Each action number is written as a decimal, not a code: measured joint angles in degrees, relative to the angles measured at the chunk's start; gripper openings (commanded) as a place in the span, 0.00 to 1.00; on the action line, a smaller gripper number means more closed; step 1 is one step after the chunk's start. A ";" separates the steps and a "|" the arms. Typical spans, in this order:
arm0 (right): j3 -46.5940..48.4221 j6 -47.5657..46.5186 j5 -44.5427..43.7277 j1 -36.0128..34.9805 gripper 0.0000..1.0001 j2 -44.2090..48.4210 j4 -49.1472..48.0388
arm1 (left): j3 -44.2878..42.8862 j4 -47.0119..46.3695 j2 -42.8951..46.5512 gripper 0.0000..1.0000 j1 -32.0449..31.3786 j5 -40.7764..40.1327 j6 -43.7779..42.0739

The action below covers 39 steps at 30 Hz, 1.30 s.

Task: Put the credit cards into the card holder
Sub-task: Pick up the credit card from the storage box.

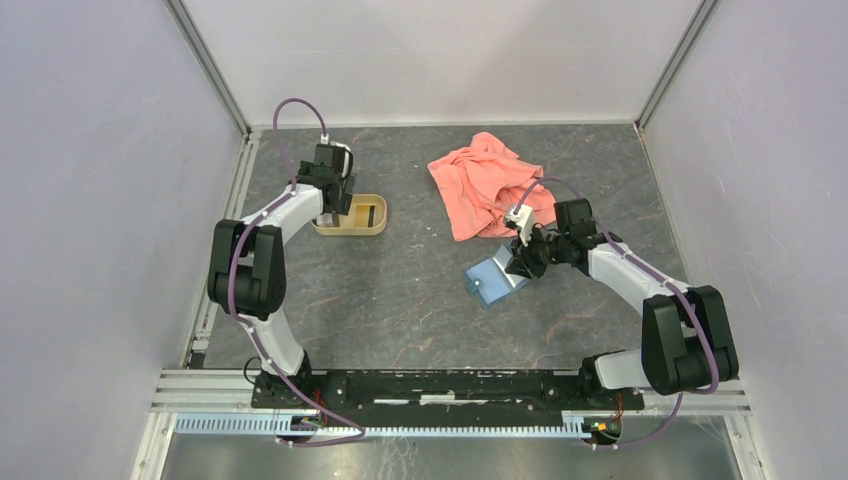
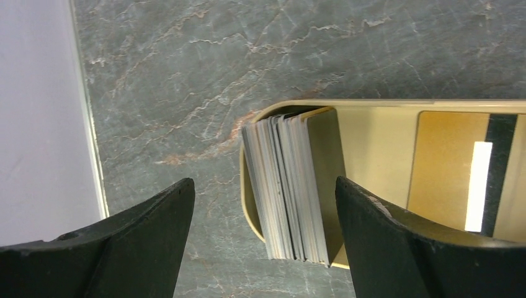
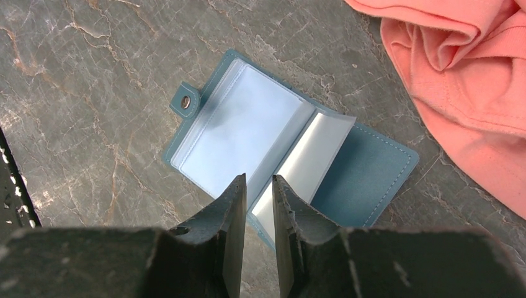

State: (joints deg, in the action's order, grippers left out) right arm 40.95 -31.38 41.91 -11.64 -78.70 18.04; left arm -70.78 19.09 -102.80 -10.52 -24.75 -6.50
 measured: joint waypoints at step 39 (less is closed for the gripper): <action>0.00 -0.22 0.02 0.00 0.28 0.00 0.11 | -0.17 -0.44 -1.11 0.66 0.55 1.11 2.38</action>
State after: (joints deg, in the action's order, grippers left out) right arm 40.95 -31.59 41.93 -11.64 -78.70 18.15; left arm -70.96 18.65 -103.92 -9.98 -23.64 -4.12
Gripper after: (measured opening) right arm 0.280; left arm 0.680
